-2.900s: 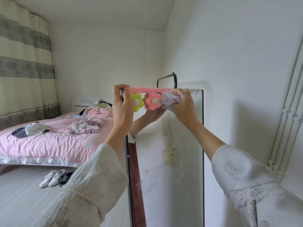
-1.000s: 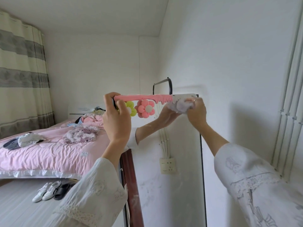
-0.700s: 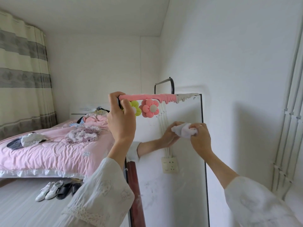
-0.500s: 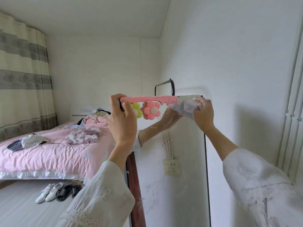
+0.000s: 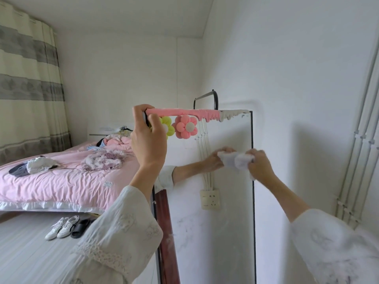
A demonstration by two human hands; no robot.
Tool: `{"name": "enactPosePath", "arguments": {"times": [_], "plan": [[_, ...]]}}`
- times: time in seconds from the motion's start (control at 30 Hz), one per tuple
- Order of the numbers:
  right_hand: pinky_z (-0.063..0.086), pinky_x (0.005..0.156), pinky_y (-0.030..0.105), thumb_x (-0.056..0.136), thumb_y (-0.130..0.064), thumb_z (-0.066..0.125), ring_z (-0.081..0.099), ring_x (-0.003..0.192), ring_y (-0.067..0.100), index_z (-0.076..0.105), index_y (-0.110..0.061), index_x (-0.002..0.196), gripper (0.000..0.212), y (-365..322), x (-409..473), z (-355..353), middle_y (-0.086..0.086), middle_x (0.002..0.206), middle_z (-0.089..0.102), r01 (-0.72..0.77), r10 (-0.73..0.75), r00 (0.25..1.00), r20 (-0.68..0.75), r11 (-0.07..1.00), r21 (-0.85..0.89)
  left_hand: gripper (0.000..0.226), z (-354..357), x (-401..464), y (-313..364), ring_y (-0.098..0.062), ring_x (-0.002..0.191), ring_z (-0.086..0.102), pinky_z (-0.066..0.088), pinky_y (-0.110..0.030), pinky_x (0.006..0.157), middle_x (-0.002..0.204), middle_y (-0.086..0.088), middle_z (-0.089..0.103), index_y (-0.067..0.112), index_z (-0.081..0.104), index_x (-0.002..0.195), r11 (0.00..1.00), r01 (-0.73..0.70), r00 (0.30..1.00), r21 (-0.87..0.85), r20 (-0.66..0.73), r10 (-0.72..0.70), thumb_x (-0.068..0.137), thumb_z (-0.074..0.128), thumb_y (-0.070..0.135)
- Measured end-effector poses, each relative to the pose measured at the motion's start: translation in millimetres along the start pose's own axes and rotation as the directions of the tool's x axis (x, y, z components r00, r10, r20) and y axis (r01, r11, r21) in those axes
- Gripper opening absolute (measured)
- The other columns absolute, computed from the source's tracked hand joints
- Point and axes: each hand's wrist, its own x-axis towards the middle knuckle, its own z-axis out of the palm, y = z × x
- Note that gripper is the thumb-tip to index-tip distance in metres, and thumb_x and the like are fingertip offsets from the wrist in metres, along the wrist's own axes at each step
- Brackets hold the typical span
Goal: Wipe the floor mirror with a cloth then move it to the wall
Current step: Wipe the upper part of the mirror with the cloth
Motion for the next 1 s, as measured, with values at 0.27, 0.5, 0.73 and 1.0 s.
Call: {"name": "enactPosePath", "arguments": {"times": [0.27,0.5,0.73,1.0], "plan": [[0.039,0.069,0.029,0.067,-0.013,0.03,0.058,0.09,0.035,0.057,-0.004,0.096,0.041,-33.0,86.6,-28.5,0.023,0.103,0.058,0.011,0.014,0.975,-0.221,0.994,0.11,0.018,1.8,-0.6,-6.2,-0.004,0.046,0.042,0.034,-0.03,0.051,0.057,0.01,0.046,0.025,0.043,0.089,1.0,-0.02,1.0,0.024,-0.013,0.02,0.089,0.034,0.01],[0.04,0.081,0.036,0.081,0.008,0.046,0.049,0.102,0.038,0.056,0.002,0.112,0.033,3.1,24.5,27.4,0.025,0.116,0.047,-0.086,0.094,0.976,-0.194,0.995,0.052,0.016,3.2,5.3,-9.0,-0.005,0.045,0.04,0.032,-0.03,0.052,0.053,0.009,0.044,0.021,0.045,0.088,0.999,-0.041,0.997,0.036,-0.063,0.043,0.085,0.033,0.011],[0.045,0.077,0.037,0.083,-0.004,0.052,0.057,0.102,0.039,0.054,0.002,0.111,0.029,47.1,-8.5,25.5,0.026,0.111,0.057,-0.368,0.362,0.929,0.073,0.925,0.093,0.017,3.5,1.2,-3.4,-0.013,0.051,0.04,0.036,-0.033,0.056,0.055,0.009,0.044,0.024,0.044,0.087,0.999,-0.017,0.999,0.048,-0.05,0.02,0.086,0.034,0.01],[0.046,0.091,0.045,0.081,-0.003,0.042,0.053,0.105,0.036,0.052,-0.007,0.117,0.037,-46.9,74.5,-1.3,0.022,0.113,0.054,-0.037,0.086,0.977,-0.194,0.969,0.244,0.018,2.8,1.9,-6.7,-0.006,0.047,0.039,0.034,-0.032,0.054,0.055,0.009,0.044,0.025,0.044,0.086,0.999,-0.03,0.999,0.023,-0.04,0.031,0.086,0.034,0.009]]}}
